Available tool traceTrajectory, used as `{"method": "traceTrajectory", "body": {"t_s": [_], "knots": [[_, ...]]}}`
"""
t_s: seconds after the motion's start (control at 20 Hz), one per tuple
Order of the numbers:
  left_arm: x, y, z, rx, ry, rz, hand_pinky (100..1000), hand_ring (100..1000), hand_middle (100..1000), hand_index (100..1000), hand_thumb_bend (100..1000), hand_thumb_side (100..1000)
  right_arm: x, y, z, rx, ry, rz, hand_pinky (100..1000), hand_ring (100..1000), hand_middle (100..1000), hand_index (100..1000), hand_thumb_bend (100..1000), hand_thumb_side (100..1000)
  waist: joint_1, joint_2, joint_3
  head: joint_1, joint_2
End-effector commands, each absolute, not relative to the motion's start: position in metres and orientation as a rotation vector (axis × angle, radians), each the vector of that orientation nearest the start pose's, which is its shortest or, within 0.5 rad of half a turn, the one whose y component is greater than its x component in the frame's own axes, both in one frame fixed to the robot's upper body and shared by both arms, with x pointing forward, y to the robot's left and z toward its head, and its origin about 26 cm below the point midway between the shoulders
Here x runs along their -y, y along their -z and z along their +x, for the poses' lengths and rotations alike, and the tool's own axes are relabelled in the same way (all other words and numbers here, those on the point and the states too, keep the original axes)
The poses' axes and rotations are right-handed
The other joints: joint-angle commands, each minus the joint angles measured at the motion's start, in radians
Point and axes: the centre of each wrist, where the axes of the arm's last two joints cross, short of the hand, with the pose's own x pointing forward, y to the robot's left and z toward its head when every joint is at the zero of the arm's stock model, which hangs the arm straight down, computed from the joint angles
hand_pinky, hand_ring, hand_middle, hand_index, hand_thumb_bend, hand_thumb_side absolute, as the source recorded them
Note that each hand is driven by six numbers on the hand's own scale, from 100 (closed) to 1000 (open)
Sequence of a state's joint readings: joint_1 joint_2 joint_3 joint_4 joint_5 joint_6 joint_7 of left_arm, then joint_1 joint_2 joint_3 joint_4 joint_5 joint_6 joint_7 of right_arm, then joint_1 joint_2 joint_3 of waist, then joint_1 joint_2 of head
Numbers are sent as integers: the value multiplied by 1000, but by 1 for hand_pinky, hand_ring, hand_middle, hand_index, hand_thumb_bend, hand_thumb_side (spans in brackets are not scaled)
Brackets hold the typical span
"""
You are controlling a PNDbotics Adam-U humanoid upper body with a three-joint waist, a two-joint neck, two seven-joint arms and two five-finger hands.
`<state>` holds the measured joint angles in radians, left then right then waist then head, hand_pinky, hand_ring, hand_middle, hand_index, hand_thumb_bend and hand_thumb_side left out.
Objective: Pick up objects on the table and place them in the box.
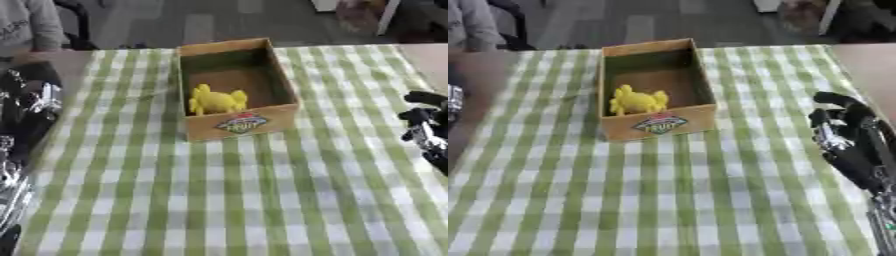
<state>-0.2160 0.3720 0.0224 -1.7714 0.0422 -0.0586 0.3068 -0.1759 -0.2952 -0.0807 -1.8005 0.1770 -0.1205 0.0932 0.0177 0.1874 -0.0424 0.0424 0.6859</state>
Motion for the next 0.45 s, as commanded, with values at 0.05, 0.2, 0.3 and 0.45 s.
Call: {"method": "traceTrajectory", "body": {"t_s": [0.05, 0.2, 0.3, 0.45], "knots": [[-303, -131, 317, 2089, -44, 413, 648, 923, 539, 712, 131, 384, 305, -131, 307, 2072, -462, -364, 476, 696, 780, 840, 100, 595, -2, -12, 4, 1, 8], [-300, -126, 316, 2087, -64, 405, 647, 923, 539, 711, 106, 360, 305, -131, 307, 2073, -456, -360, 474, 692, 778, 837, 100, 594, -4, -12, 11, 3, 15], [-299, -123, 316, 2085, -67, 401, 647, 922, 538, 710, 100, 358, 305, -131, 306, 2075, -453, -357, 473, 690, 778, 836, 100, 591, -6, -12, 14, 3, 17], [-297, -122, 316, 2088, -77, 397, 647, 920, 536, 710, 127, 371, 305, -132, 307, 2081, -448, -357, 472, 688, 778, 835, 100, 590, -7, -10, 14, 4, 15]]}}
